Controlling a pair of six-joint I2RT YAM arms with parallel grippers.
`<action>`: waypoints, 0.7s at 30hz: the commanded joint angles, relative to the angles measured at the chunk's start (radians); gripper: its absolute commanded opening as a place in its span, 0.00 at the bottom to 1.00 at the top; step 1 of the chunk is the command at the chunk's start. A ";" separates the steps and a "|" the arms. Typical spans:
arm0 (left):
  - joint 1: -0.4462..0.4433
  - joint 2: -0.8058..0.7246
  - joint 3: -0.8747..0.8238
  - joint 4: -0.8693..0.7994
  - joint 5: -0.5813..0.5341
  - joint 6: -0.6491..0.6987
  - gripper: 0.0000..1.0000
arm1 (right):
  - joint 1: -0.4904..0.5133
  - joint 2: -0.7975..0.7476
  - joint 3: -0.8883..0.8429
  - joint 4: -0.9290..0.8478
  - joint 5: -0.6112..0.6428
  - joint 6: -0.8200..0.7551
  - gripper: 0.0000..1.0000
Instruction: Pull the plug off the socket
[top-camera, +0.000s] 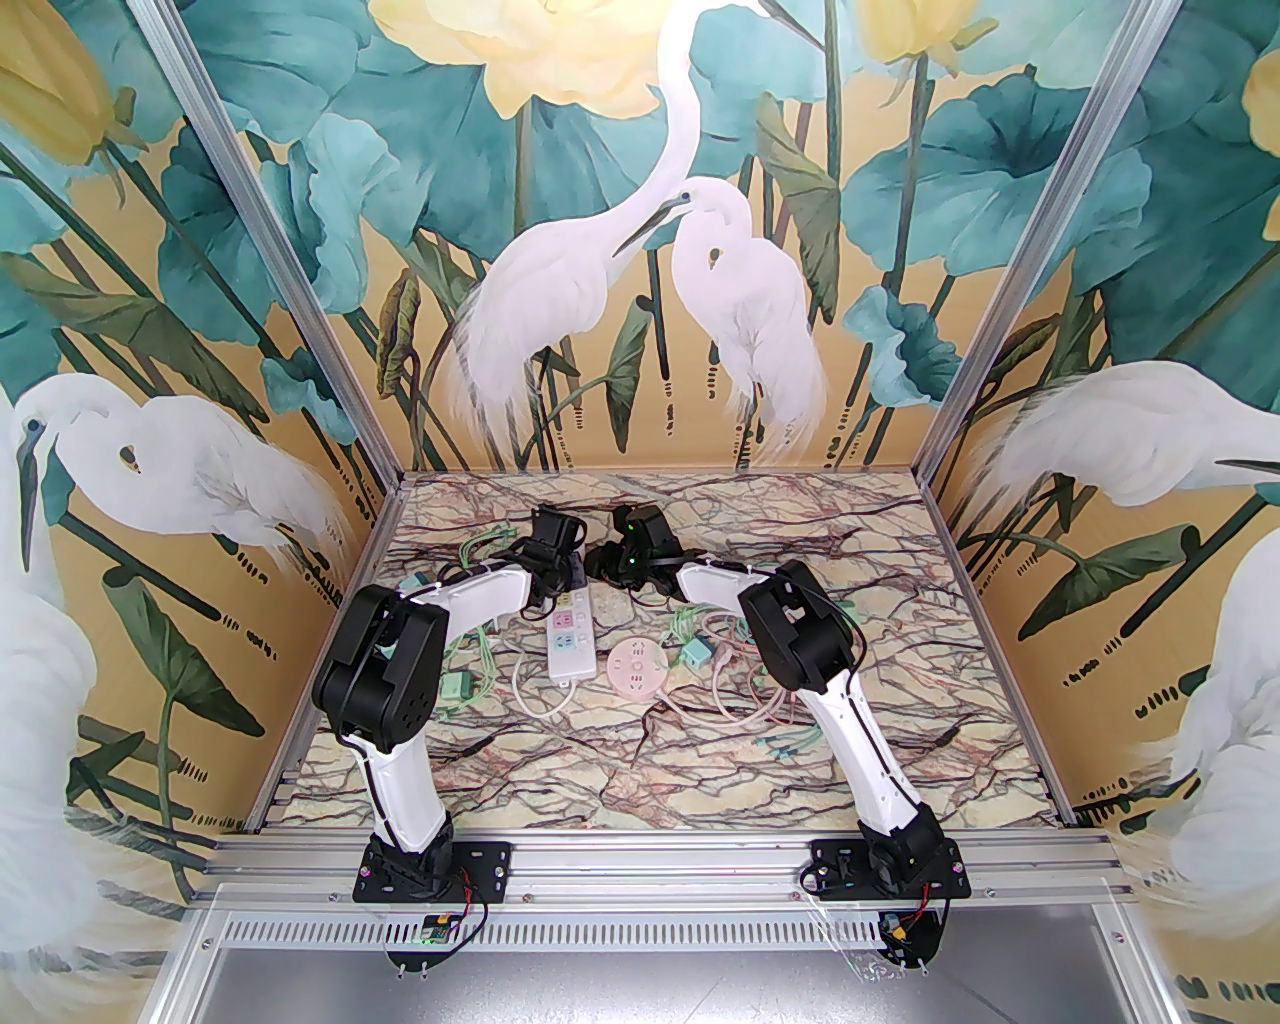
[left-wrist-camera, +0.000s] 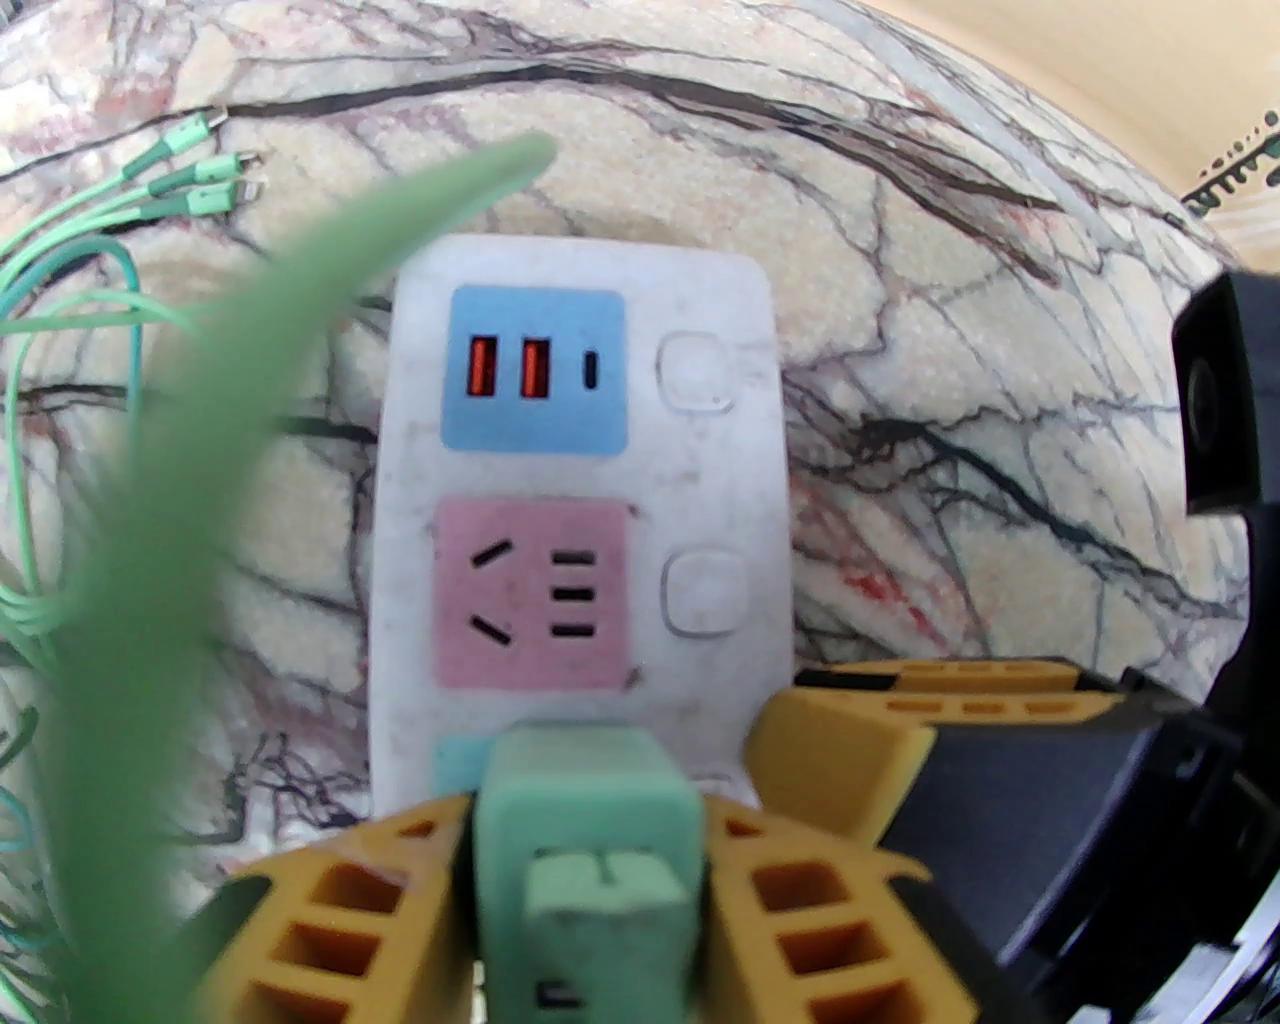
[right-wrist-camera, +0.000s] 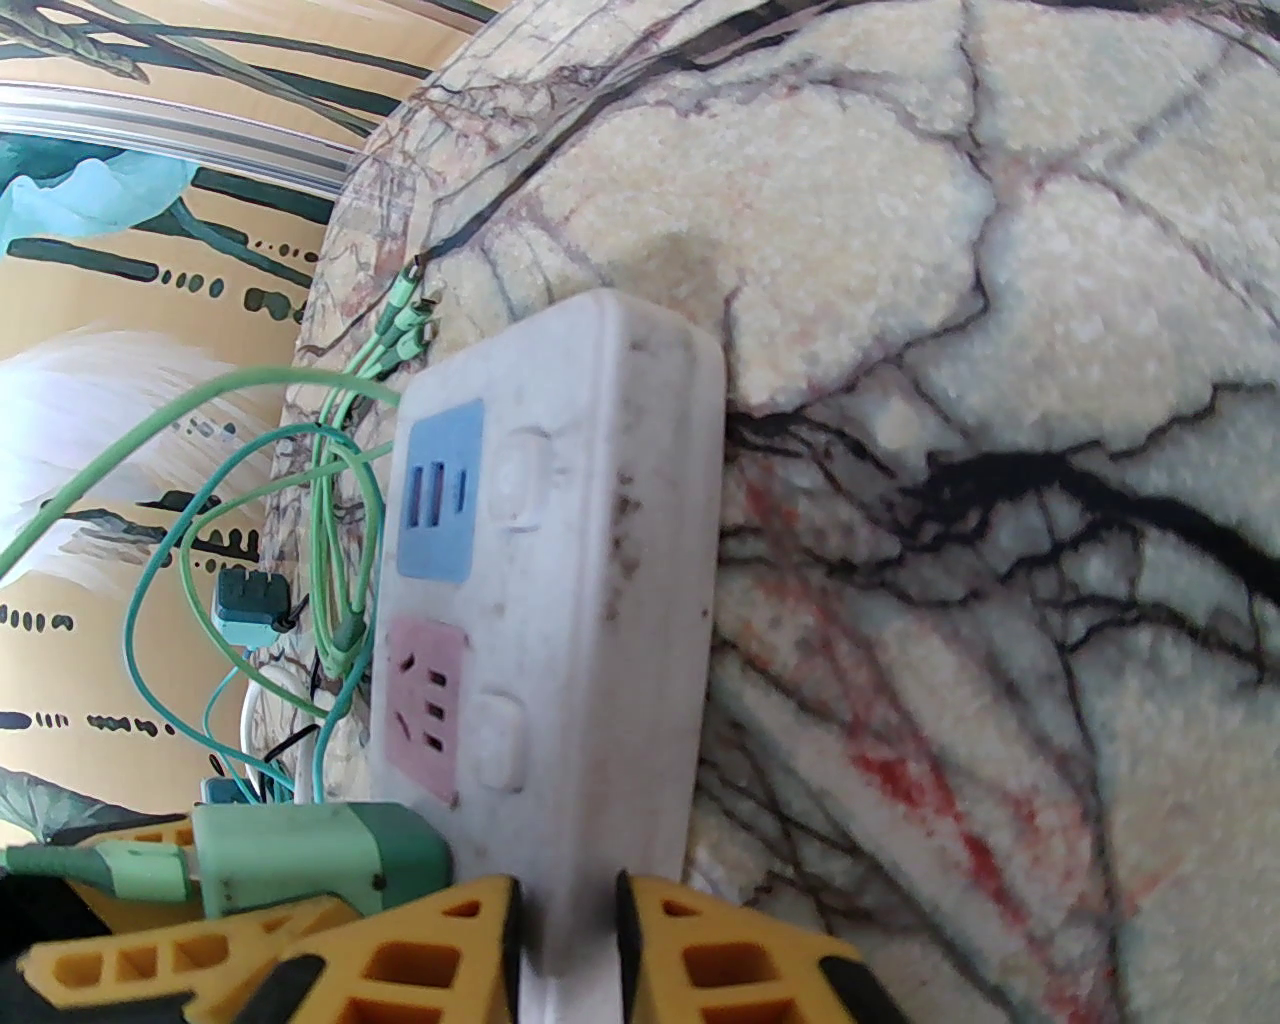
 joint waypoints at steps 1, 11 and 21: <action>-0.030 -0.007 0.031 -0.036 -0.078 0.061 0.37 | 0.008 0.049 0.001 -0.163 0.039 -0.013 0.24; -0.012 -0.026 0.039 -0.063 -0.022 0.006 0.22 | 0.008 0.045 0.005 -0.188 0.052 -0.018 0.24; 0.102 -0.123 -0.008 -0.029 0.198 -0.137 0.26 | 0.009 0.043 0.001 -0.182 0.054 -0.016 0.24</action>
